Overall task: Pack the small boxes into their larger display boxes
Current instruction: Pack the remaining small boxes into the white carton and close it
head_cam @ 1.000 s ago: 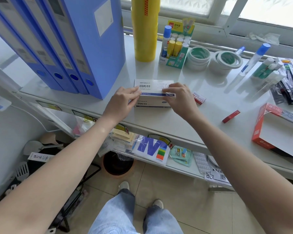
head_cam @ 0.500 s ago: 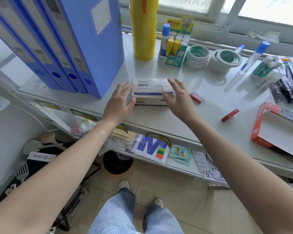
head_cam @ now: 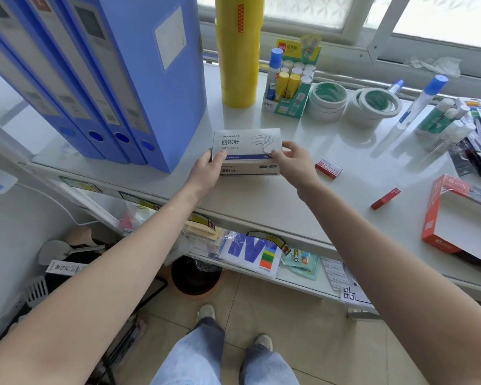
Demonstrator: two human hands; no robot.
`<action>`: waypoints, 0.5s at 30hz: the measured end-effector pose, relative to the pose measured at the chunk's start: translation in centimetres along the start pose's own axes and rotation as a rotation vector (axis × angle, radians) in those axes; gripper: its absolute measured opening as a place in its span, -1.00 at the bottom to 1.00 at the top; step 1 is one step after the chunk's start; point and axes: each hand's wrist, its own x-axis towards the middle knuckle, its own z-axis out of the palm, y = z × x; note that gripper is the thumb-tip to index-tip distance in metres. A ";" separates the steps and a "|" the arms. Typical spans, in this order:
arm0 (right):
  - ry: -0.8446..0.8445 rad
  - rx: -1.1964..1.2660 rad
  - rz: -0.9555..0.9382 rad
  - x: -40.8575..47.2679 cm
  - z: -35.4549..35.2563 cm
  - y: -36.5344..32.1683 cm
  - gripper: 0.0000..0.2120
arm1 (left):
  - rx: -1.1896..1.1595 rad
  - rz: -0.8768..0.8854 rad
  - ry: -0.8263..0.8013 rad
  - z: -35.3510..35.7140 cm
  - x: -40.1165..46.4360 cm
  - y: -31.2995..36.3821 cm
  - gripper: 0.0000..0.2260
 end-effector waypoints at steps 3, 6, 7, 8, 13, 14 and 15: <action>-0.012 -0.005 0.013 0.8 1.2 -1.1 -0.66 | 0.011 0.014 0.044 -1.1 1.0 0.7 -0.69; -0.020 -0.008 0.040 1.6 2.5 -1.8 -0.65 | 0.040 0.017 0.079 -2.3 2.3 0.8 -0.71; -0.021 -0.004 0.053 1.8 2.8 -2.0 -0.66 | 0.054 0.010 0.087 -2.5 2.6 0.9 -0.71; -0.018 -0.001 0.065 2.0 3.1 -2.0 -0.66 | 0.064 0.003 0.093 -2.7 3.0 0.9 -0.71; 0.011 0.006 0.099 2.9 3.7 -1.7 -0.66 | 0.108 -0.019 0.088 -3.0 3.9 1.0 -0.71; 0.007 0.015 0.106 2.9 3.7 -1.7 -0.66 | 0.117 -0.025 0.084 -3.0 3.9 1.0 -0.71; 0.003 0.020 0.113 2.9 3.7 -1.5 -0.65 | 0.121 -0.028 0.079 -2.9 3.9 1.0 -0.71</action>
